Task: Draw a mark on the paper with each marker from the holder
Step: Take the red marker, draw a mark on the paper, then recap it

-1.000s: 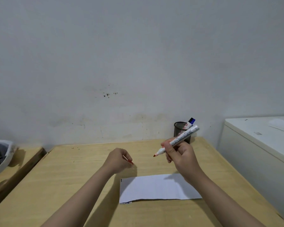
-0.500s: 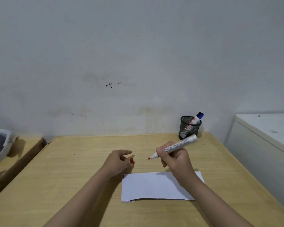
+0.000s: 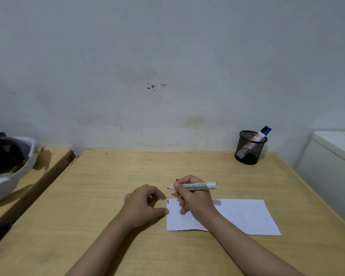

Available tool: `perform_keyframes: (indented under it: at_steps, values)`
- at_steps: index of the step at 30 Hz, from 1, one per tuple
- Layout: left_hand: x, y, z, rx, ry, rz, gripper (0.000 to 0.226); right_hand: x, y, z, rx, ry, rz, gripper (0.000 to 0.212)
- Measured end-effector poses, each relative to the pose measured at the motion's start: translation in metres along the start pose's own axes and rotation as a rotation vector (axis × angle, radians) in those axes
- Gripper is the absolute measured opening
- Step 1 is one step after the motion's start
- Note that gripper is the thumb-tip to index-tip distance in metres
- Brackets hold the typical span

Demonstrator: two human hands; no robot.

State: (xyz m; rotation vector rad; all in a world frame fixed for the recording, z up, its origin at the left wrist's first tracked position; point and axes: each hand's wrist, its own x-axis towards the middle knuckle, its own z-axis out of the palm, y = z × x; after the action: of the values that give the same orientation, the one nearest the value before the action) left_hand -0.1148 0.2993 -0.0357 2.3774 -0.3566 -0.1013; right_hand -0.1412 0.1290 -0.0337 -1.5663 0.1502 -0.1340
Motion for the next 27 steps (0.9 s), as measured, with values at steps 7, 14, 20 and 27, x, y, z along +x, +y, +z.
perform_keyframes:
  at_steps: [7, 14, 20, 27]
  values:
    - [0.002, -0.012, 0.01, -0.002, 0.044, 0.112, 0.02, -0.003, 0.008, 0.002, -0.065, 0.059, -0.031, 0.017]
    - [0.005, -0.014, 0.014, 0.069, 0.077, 0.139, 0.029, -0.003, 0.017, 0.001, -0.177, 0.068, -0.122, 0.013]
    - [0.005, -0.015, 0.014, 0.079, 0.062, 0.146, 0.038, 0.002, 0.02, 0.001, -0.217, 0.047, -0.12, 0.018]
    - [0.006, -0.016, 0.014, 0.081, 0.08, 0.154, 0.048, 0.004, 0.022, 0.0, -0.224, 0.032, -0.073, 0.015]
